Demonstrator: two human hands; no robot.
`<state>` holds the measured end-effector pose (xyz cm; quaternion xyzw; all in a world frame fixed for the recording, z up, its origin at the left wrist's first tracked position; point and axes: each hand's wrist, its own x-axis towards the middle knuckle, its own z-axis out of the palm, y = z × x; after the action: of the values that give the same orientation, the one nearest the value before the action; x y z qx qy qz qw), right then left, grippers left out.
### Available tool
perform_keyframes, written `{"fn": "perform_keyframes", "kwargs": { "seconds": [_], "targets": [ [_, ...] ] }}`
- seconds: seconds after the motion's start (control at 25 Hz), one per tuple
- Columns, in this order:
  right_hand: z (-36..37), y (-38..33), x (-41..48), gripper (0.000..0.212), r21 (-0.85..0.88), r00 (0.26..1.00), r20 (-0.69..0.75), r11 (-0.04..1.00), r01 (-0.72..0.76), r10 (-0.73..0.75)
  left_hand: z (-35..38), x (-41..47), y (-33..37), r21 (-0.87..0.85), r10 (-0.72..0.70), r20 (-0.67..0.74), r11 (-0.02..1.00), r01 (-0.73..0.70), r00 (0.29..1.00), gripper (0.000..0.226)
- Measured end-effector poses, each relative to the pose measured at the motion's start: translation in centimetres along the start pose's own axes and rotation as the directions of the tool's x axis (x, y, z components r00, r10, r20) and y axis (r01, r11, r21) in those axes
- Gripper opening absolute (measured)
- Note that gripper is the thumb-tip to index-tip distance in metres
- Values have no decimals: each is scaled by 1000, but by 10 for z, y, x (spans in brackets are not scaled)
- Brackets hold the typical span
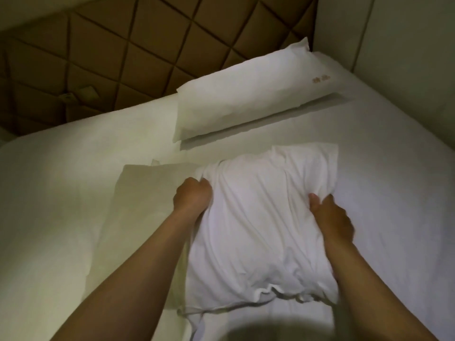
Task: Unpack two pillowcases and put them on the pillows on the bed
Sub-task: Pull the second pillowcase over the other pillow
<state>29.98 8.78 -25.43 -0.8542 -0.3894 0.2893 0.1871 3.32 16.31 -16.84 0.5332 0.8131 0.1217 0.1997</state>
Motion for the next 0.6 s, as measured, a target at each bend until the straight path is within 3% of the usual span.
{"fn": "perform_keyframes", "kwargs": {
  "seconds": [0.16,0.28,0.6],
  "targets": [
    [-11,-18,-8,54,-250,986,-28,957,151,-163,1,-2,-14,-10,44,-48,999,-44,998,52],
    [-25,-25,-10,50,-338,969,-30,915,221,-245,-3,1,-26,4,94,-94,996,-94,991,54],
    [-59,12,1,61,-358,963,-196,928,107,-186,-53,25,-74,33,189,-220,982,-187,957,49]
  ]
}}
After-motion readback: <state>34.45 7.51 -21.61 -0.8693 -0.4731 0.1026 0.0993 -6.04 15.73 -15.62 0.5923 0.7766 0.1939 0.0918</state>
